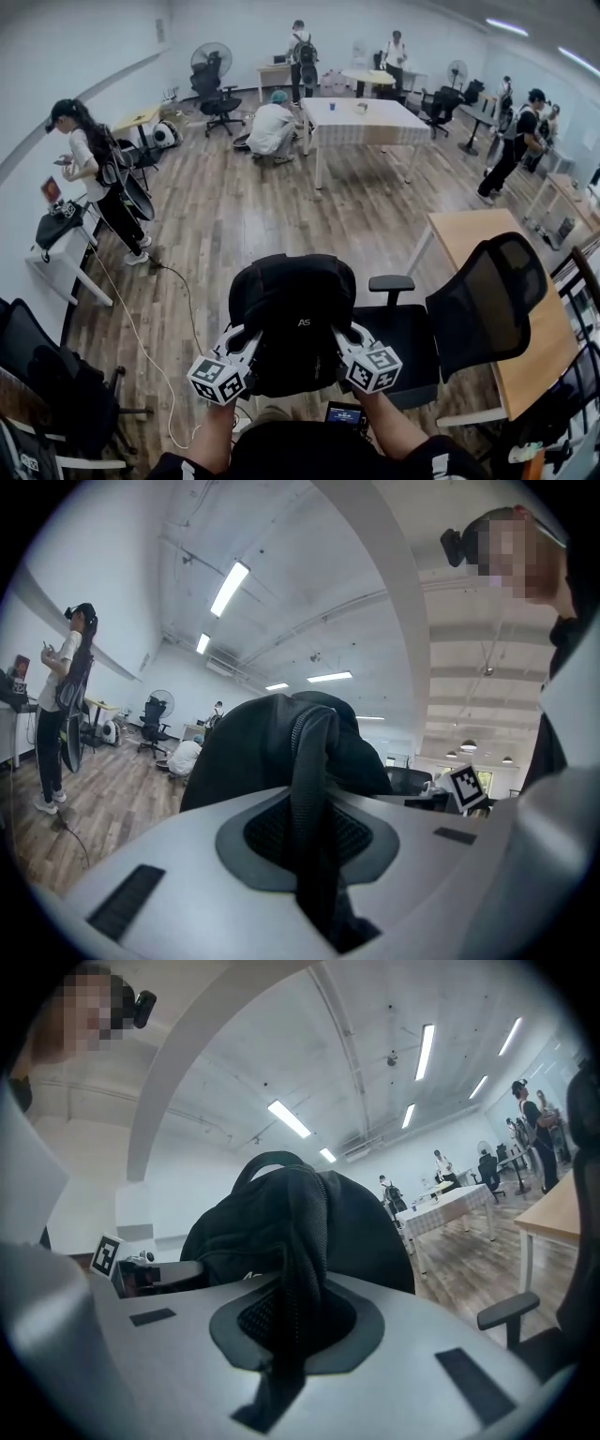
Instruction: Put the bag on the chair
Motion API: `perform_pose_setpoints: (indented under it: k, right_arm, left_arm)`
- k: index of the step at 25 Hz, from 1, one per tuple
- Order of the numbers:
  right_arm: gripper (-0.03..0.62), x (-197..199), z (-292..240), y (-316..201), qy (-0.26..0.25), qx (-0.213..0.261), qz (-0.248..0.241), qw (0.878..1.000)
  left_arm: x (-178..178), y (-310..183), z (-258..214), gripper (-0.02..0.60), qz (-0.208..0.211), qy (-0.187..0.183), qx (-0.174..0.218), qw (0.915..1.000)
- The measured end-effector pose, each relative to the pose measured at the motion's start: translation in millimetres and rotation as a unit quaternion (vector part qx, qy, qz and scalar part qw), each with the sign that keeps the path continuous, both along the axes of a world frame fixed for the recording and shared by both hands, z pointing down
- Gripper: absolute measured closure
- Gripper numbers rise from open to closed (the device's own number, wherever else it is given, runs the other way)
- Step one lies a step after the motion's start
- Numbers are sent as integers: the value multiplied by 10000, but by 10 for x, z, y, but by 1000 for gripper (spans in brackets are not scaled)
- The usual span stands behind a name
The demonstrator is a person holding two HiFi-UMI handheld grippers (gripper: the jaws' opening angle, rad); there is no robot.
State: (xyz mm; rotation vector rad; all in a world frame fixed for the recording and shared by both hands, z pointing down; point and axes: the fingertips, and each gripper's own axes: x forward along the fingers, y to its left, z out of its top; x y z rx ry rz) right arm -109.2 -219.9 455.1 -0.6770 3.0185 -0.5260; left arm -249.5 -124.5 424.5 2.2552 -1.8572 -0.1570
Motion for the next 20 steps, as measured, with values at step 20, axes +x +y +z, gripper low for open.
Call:
perform_pose_setpoints:
  k: [20]
  right_arm:
    - [569,-1534,-195,-1815,9,236,541,9983]
  left_arm:
    - [-1631,-1962,-169,529,507,-80,86,9986]
